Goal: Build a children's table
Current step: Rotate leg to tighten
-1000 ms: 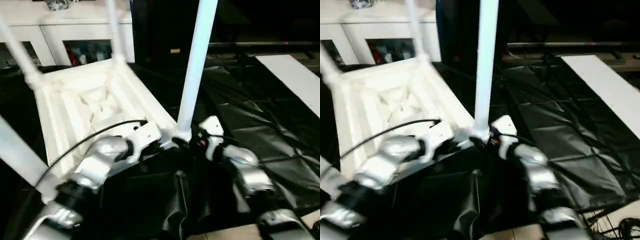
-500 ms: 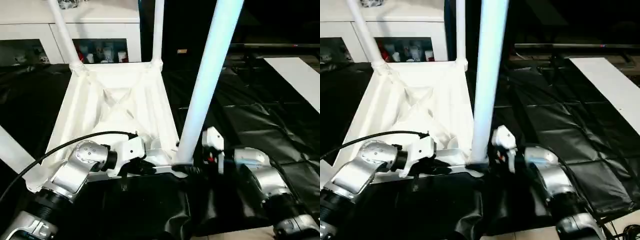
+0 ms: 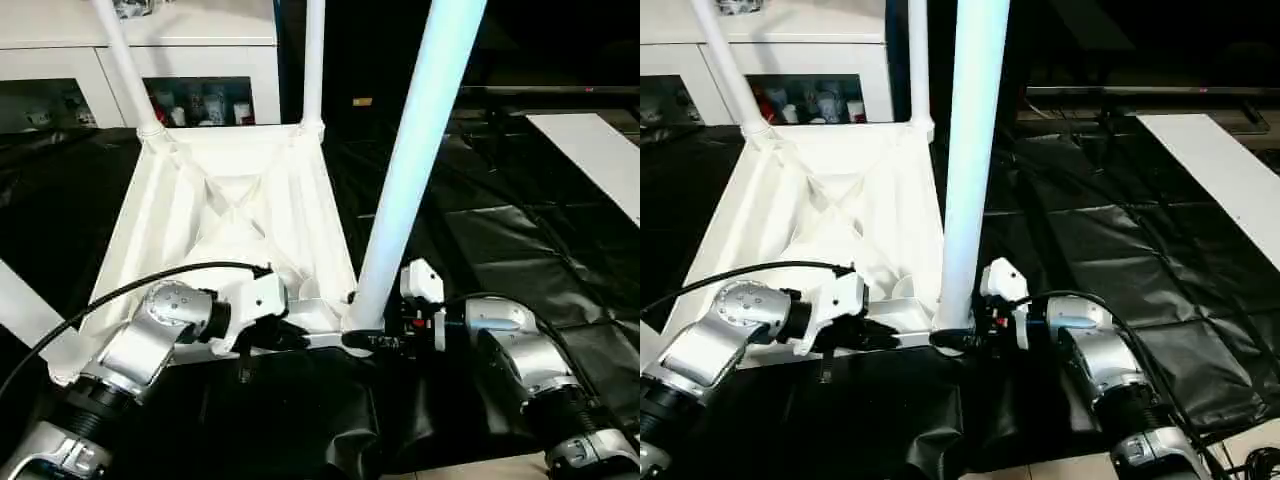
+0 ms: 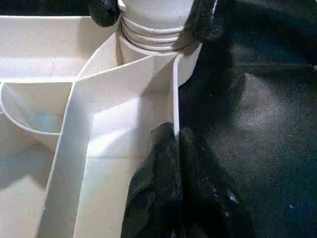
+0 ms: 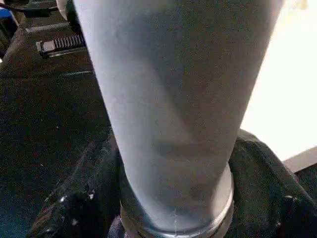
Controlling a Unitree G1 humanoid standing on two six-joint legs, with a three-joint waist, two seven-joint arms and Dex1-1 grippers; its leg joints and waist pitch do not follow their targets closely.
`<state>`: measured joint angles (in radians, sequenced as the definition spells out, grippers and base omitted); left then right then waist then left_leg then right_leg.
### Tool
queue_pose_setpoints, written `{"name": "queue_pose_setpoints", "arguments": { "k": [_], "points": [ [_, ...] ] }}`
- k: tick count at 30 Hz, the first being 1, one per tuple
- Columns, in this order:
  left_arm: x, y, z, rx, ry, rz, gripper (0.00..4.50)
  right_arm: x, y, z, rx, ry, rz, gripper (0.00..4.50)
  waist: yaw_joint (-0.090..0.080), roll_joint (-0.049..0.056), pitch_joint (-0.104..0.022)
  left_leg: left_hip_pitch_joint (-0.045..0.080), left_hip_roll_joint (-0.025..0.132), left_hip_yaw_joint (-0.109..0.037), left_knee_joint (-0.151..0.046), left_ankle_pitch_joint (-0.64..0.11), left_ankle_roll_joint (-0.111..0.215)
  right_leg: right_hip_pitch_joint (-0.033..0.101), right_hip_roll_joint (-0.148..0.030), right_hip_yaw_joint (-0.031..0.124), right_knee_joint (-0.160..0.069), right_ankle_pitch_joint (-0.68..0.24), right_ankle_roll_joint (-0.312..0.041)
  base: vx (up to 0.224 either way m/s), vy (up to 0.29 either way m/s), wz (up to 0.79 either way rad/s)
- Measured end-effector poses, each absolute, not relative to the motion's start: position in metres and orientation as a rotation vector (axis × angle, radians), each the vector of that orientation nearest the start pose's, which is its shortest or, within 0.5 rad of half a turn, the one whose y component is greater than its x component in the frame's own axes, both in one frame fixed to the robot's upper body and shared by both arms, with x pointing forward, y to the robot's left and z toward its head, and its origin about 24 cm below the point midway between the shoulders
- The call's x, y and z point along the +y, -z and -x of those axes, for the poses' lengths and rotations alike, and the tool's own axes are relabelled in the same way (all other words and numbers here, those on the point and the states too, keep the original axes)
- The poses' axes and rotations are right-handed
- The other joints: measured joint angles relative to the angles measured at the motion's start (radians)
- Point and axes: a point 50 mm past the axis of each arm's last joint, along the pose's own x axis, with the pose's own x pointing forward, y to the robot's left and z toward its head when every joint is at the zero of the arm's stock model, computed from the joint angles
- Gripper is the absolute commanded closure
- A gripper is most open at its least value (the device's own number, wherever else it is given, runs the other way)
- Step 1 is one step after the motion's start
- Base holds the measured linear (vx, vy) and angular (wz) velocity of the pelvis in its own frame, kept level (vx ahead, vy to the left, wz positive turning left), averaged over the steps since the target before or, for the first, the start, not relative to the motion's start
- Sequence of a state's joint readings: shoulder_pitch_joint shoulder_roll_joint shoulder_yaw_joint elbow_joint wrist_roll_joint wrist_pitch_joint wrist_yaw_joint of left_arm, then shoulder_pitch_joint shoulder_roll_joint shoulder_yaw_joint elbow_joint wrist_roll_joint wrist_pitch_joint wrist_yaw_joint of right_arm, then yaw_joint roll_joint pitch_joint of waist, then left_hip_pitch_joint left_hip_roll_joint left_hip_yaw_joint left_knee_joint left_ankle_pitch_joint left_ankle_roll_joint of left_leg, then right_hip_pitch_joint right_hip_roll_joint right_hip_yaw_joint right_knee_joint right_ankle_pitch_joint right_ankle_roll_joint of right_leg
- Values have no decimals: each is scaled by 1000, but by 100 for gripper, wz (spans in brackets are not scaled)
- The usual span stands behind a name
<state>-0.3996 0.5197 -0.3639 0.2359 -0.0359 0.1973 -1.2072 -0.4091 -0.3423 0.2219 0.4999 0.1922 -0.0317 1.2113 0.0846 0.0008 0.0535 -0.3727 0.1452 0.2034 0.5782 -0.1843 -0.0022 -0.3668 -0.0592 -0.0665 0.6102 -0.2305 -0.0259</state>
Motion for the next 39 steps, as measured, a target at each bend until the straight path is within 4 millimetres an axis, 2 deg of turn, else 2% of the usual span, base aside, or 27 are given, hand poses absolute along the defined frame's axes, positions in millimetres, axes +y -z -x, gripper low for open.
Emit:
{"name": "queue_pose_setpoints", "arguments": {
  "k": [15,18,23,28,31,39],
  "points": [
    [145,-49,-277,482,1383,-469,450,-134,-34,-284,235,-1328,117,186,2,-4,-2,0,0,0,1,0,0,0,0,0,1,0,0,0,0,0],
    [144,-49,-282,475,1319,-455,450,-127,-28,-289,231,-1200,8,186,-3,-4,-2,2,0,0,2,1,-1,1,0,0,3,2,-1,0,0,0],
    [127,-45,-296,456,1180,-431,450,-121,-21,-304,210,-903,-101,188,-28,-6,-1,5,0,0,3,1,-1,1,0,0,2,3,-2,0,0,0],
    [98,-43,-315,452,1003,-390,450,-100,-21,-328,214,-555,-66,188,-50,-5,0,6,0,-1,4,1,-1,0,-1,1,0,2,-1,0,0,0],
    [84,-42,-321,455,936,-385,450,-91,-22,-336,227,-407,-50,188,-51,-4,0,9,0,-2,5,1,-1,-2,-1,1,-4,1,1,0,0,0],
    [81,-40,-323,464,913,-401,450,-87,-22,-338,216,-357,-48,188,-51,-3,0,8,-1,-2,0,1,-1,0,-1,1,-16,1,1,0,0,0]
  ]
}}
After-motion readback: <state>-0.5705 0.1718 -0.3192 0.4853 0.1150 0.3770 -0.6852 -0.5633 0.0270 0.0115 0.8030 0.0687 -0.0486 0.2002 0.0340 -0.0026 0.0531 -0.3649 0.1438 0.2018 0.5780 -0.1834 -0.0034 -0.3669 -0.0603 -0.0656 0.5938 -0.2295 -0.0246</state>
